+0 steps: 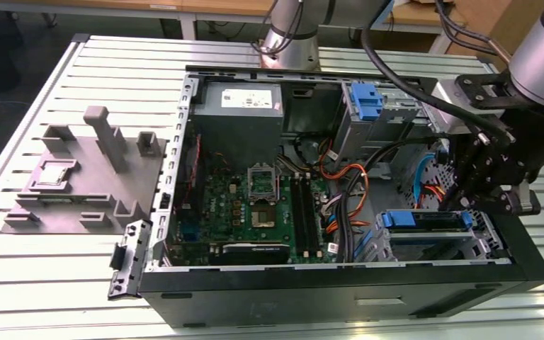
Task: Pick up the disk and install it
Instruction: 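Insert the first disk wire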
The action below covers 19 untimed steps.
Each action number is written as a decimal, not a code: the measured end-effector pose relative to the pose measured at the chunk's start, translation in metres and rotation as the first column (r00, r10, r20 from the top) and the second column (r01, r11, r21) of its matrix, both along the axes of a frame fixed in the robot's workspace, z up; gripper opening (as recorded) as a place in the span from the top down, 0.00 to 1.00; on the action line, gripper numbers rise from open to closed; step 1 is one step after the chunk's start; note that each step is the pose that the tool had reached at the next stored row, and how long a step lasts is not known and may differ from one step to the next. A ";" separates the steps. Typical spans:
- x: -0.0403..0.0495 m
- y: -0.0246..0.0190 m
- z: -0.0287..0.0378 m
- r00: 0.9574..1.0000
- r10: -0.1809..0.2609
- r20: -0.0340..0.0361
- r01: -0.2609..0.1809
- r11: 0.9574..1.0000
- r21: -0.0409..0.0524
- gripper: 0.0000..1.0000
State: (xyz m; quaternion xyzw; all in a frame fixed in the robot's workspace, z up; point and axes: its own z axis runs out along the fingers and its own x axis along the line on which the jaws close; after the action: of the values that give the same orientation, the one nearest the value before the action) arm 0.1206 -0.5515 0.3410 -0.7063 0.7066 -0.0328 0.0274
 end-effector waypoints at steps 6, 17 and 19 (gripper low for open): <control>0.0000 -0.0006 -0.0018 1.000 -0.014 0.000 0.014 1.000 0.000 0.83; -0.0009 -0.0019 -0.0051 1.000 -0.028 0.000 0.028 1.000 0.001 0.83; -0.0011 -0.0022 -0.0059 1.000 -0.028 0.000 0.028 1.000 0.000 0.83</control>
State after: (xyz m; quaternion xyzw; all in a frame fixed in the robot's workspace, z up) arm 0.1196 -0.5536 0.3351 -0.6964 0.7164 -0.0330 0.0271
